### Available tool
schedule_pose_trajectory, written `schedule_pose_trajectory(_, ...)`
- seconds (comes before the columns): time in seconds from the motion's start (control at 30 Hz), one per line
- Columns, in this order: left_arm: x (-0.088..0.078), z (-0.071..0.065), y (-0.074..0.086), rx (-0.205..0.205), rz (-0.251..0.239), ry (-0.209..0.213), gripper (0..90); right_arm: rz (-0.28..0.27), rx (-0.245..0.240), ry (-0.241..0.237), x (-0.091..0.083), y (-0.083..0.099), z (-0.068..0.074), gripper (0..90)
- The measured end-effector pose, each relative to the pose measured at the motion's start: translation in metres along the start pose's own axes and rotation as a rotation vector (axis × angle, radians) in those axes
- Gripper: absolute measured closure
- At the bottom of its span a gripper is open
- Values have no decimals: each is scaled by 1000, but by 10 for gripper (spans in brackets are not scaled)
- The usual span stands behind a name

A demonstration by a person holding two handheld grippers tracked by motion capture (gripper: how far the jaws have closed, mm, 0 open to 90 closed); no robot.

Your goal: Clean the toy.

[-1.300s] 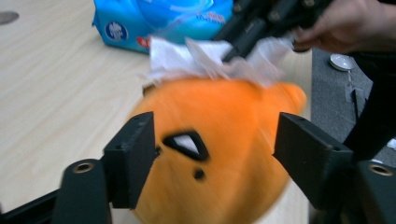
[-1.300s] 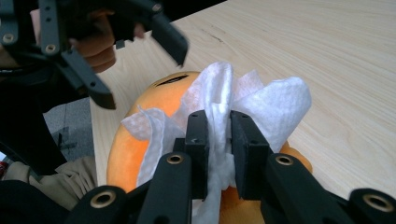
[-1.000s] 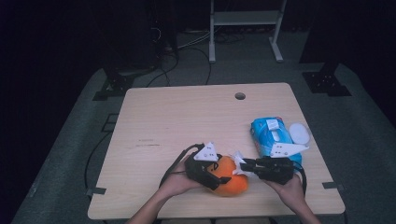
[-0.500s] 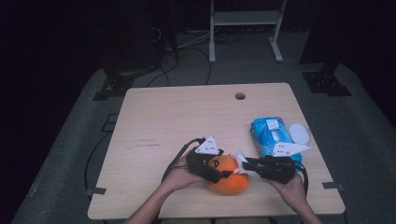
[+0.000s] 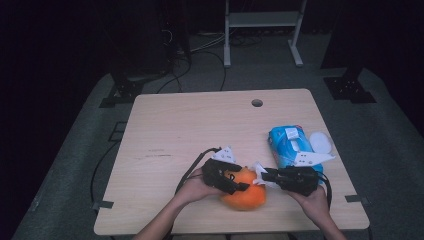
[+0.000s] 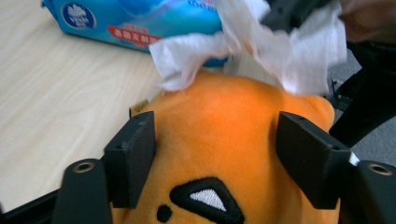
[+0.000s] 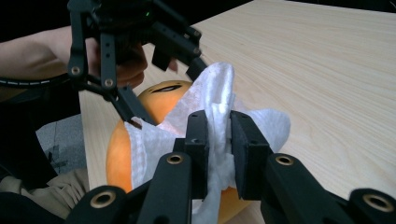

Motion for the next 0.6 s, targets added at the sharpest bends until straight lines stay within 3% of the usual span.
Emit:
schedule_pose_trajectory(0.17,2,-11,7,91,33,-27,399,15,-4,-1,2,1,2,769)
schedule_pose_trajectory(0.27,3,-16,9,126,32,-39,470,17,-9,-2,3,1,2,769)
schedule_pose_trajectory(0.47,0,-19,11,162,29,-69,600,23,-8,-4,4,2,3,768)
schedule_pose_trajectory(0.6,-2,-21,8,172,4,-89,629,17,-6,-2,4,2,3,768)
Point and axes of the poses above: each handheld gripper's, and its own axes: x roughly forward along the jaws, y roughly out of its underside, z roughly to its left, the point moved 4 cm from there along x, roughly forward along the jaws, and after that the axes turned 3 degrees about -y, right-handed, at the moved point
